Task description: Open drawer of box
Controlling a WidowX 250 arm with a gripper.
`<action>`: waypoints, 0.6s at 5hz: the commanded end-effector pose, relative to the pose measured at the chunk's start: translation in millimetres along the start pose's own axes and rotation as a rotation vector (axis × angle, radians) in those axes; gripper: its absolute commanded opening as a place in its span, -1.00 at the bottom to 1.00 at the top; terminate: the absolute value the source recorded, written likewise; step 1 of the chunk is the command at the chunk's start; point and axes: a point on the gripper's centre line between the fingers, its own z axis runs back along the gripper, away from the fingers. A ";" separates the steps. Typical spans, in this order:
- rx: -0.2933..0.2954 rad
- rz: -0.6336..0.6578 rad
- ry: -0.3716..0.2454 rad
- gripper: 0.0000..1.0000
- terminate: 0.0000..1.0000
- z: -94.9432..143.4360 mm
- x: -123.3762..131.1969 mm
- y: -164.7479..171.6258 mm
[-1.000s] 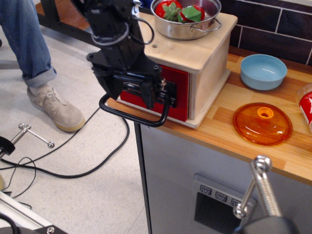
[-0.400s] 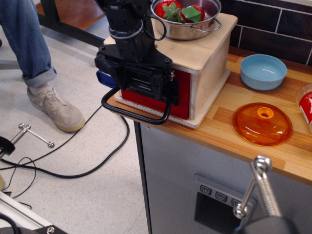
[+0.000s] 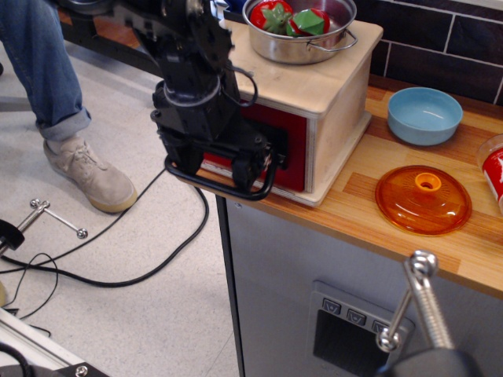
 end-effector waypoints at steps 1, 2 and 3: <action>0.021 -0.029 -0.034 1.00 -1.00 0.3 -17.9 8.8; 0.014 -0.042 0.017 1.00 -1.00 5.0 -43.8 9.4; 0.012 -0.028 0.097 1.00 -1.00 3.4 -81.3 10.7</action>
